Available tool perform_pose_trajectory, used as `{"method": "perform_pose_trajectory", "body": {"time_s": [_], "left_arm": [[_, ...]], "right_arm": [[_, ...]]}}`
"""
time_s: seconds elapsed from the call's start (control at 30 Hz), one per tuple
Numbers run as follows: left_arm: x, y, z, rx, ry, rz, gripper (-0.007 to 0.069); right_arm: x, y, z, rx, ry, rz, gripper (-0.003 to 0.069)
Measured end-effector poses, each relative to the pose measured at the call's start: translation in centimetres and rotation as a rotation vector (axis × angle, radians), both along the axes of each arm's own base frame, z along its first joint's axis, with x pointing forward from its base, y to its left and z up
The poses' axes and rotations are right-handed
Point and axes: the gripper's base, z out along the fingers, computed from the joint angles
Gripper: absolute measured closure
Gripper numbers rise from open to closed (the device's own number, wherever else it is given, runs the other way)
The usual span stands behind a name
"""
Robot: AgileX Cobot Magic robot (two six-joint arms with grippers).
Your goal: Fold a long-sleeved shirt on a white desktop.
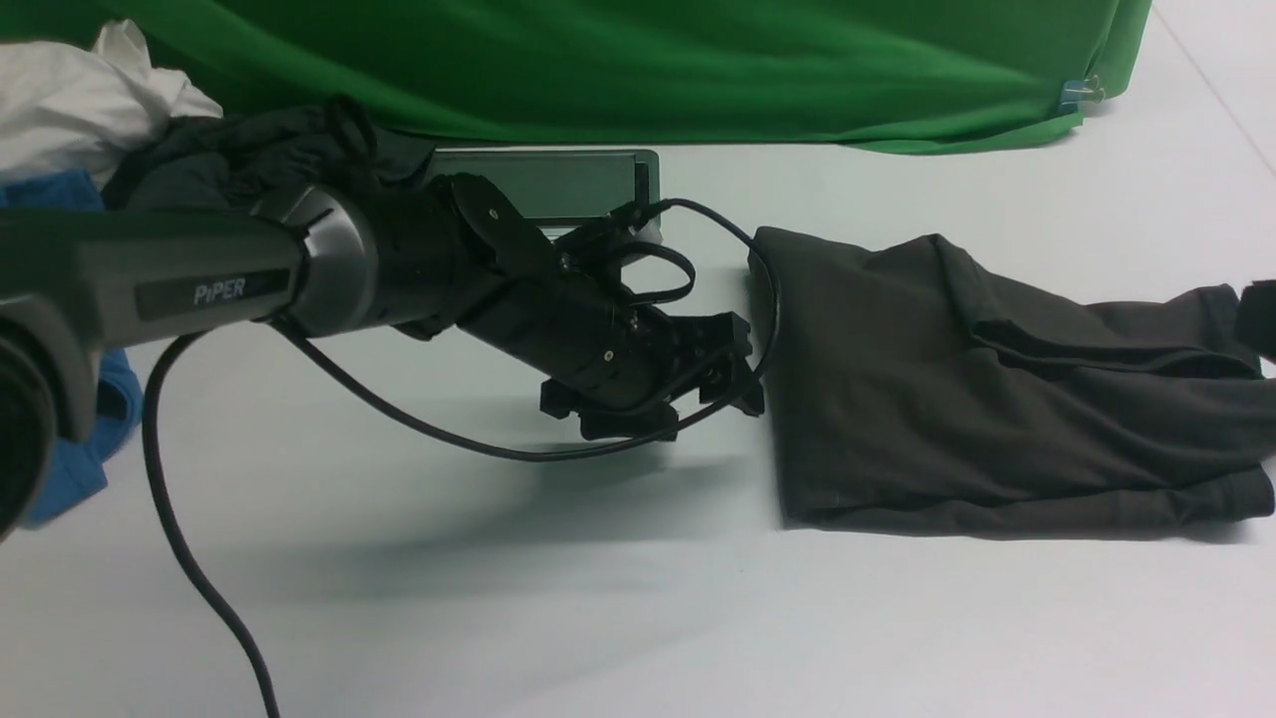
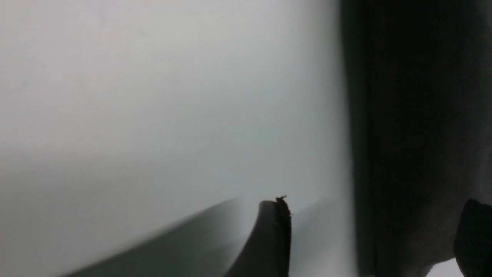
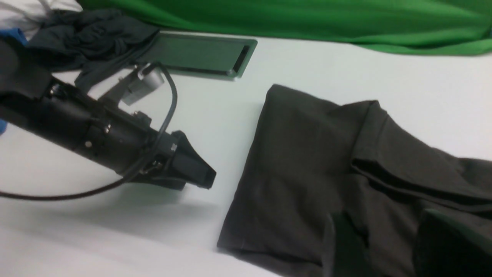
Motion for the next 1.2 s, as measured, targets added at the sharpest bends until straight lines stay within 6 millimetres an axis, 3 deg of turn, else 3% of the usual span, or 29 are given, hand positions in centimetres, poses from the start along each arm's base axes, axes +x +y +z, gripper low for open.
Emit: {"method": "perform_pose_trajectory", "body": {"time_s": [0.33, 0.6, 0.73, 0.87, 0.9, 0.93, 1.07, 1.2], "left_arm": [[0.4, -1.7, -2.1, -0.12, -0.023, -0.035, 0.0017], [0.8, -5.7, -3.4, -0.15, -0.115, -0.131, 0.0024], [1.2, -6.8, -3.8, -0.168, -0.114, -0.163, 0.0065], [1.5, -6.6, -4.1, -0.168, -0.109, -0.187, 0.0187], [1.5, -6.3, -4.2, -0.169, -0.1, -0.201, 0.0279], [1.6, -6.1, -4.3, -0.171, -0.093, -0.205, 0.0306], [2.2, -3.9, -4.4, -0.189, -0.043, -0.229, 0.0559], [2.8, -1.5, -3.6, -0.193, -0.025, -0.246, 0.057]], "right_arm": [[2.8, 0.8, -2.1, -0.035, 0.118, -0.002, 0.0409], [4.3, 1.3, -3.3, -0.051, 0.168, -0.005, 0.0409], [4.6, 1.3, -3.5, -0.051, 0.171, -0.006, 0.0409], [4.7, 1.3, -3.4, -0.049, 0.161, -0.007, 0.0409], [4.7, 1.3, -3.4, -0.048, 0.158, -0.008, 0.0409], [4.7, 1.3, -3.4, -0.048, 0.158, -0.008, 0.0409], [4.7, 1.4, -3.4, -0.047, 0.156, -0.008, 0.0409], [4.7, 1.4, -3.2, -0.047, 0.158, -0.008, 0.0409]]}}
